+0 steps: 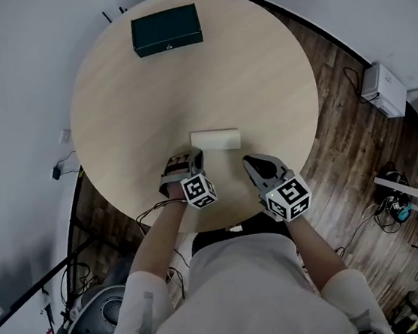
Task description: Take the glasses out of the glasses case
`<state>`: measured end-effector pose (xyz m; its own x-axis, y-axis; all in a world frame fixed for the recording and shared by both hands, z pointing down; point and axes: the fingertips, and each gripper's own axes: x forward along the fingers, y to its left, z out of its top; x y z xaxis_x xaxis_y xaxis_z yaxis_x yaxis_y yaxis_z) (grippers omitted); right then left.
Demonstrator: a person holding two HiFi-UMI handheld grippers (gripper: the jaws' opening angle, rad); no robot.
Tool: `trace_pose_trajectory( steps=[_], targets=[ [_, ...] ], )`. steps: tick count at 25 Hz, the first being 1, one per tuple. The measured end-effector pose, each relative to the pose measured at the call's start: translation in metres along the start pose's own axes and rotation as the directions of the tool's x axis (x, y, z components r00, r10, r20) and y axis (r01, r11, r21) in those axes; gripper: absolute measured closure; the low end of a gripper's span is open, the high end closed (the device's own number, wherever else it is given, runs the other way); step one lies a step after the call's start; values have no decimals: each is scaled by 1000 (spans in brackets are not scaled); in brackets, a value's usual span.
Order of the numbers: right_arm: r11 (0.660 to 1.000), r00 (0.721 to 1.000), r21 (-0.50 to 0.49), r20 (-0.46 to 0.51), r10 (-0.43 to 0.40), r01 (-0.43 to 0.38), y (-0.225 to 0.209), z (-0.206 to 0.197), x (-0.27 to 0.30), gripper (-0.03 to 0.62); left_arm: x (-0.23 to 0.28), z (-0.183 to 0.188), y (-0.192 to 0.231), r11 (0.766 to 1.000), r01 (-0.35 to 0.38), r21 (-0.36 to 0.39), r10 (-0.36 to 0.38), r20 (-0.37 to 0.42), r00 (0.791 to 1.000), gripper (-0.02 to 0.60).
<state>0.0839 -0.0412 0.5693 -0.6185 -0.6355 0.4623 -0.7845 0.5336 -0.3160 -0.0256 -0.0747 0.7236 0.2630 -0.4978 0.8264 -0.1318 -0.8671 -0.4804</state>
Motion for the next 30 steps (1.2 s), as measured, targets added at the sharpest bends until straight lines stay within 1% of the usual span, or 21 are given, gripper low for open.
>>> trace_pose_trajectory(
  steps=[1, 3, 5, 8, 10, 12, 15, 18, 23, 25, 26, 30],
  targets=[
    [997, 999, -75, -38, 4, -7, 2, -4, 4, 580, 0, 0, 0, 1000, 1, -7, -1, 0, 1000, 574],
    [973, 993, -230, -116, -10, -17, 5, -12, 11, 579, 0, 0, 1, 1000, 0, -21, 0, -2, 1000, 572],
    [943, 985, -332, -170, -24, -34, 4, -17, 19, 579, -1, 0, 1, 1000, 2, -29, -2, -4, 1000, 574],
    [916, 975, -397, -220, -36, -55, -2, -21, 29, 567, 0, 1, 2, 999, 7, -32, -7, -8, 1000, 572],
    [906, 967, -417, -252, -39, -72, -5, -25, 35, 447, 0, 1, 1, 999, 8, -35, -8, -8, 1000, 573],
    [894, 957, -438, -289, -35, -99, -5, -31, 41, 427, 0, 0, 1, 999, 7, -36, -7, -9, 1000, 572],
    [857, 937, -492, -349, -33, -153, -6, -41, 49, 381, -1, 0, 0, 999, 9, -38, -9, -11, 1000, 573],
    [798, 909, -564, -413, -51, -211, -9, -53, 60, 358, 0, -1, 1, 999, 10, -40, -10, -12, 1000, 572],
    [663, 848, -679, -516, -123, -317, -15, -70, 79, 335, -1, 0, 0, 999, 16, -41, -16, -9, 1000, 574],
    [616, 825, -705, -544, -152, -351, -18, -75, 87, 329, 0, -2, -1, 999, 21, -47, -22, -9, 1000, 572],
    [602, 814, -710, -557, -162, -366, -19, -77, 91, 326, 1, -3, -2, 999, 22, -49, -22, -11, 1000, 572],
    [563, 766, -713, -610, -203, -418, -29, -88, 101, 318, 2, -3, -1, 999, 14, -42, -15, -15, 1000, 572]
  ],
)
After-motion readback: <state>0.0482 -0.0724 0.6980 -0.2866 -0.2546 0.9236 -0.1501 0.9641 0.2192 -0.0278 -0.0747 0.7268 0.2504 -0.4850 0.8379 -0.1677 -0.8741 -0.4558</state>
